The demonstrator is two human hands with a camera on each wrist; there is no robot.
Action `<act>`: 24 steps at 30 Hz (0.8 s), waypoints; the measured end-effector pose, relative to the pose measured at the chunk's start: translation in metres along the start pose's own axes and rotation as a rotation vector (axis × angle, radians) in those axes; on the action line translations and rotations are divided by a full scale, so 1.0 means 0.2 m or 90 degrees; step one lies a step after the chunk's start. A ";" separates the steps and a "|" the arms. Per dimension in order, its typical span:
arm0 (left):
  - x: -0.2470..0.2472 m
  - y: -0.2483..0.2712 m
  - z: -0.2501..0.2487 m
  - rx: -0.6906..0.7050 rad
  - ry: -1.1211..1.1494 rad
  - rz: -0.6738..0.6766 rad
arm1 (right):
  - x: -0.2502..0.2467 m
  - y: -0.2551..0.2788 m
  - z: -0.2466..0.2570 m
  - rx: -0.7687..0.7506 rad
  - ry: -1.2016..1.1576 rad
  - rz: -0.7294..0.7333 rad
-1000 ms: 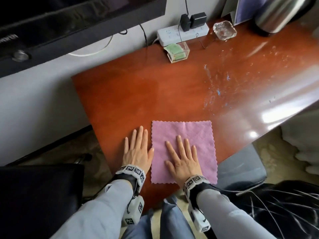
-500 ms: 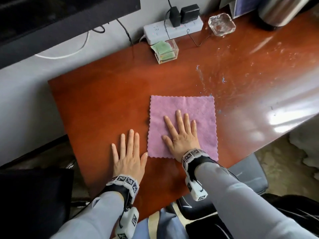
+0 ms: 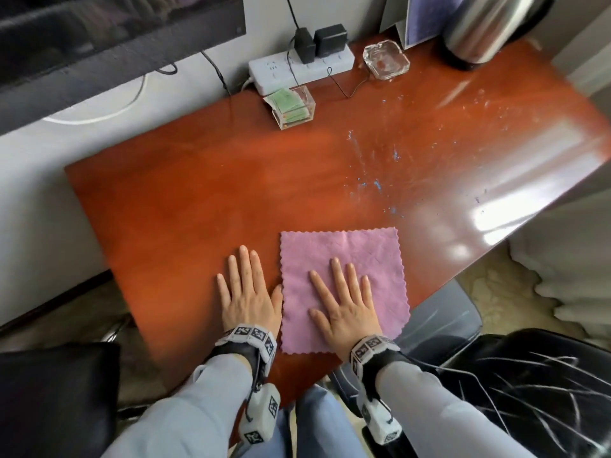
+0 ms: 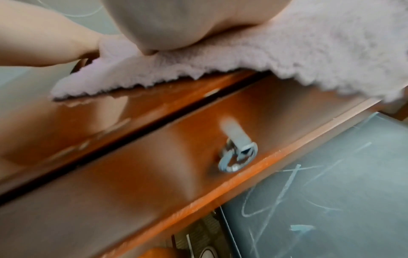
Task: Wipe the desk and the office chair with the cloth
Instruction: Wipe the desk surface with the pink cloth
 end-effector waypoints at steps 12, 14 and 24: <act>-0.08 -0.28 -0.24 0.065 -0.039 -0.003 | -0.28 -0.51 -0.21 0.080 0.003 -0.050; -0.09 -0.31 -0.28 0.063 -0.034 -0.005 | -0.28 -0.45 -0.23 0.067 -0.002 -0.045; -0.15 -0.50 -0.47 0.016 -0.024 -0.028 | -0.28 -0.33 -0.42 0.021 -0.021 -0.031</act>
Point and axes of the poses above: each hand's wrist, its own y-axis away from the middle knuckle, its own x-axis out of the palm, z = x × y, the point moved 4 cm from there along -y, towards the middle knuckle, and after that the axes turned 8 degrees about -y, right-handed, at the moved point
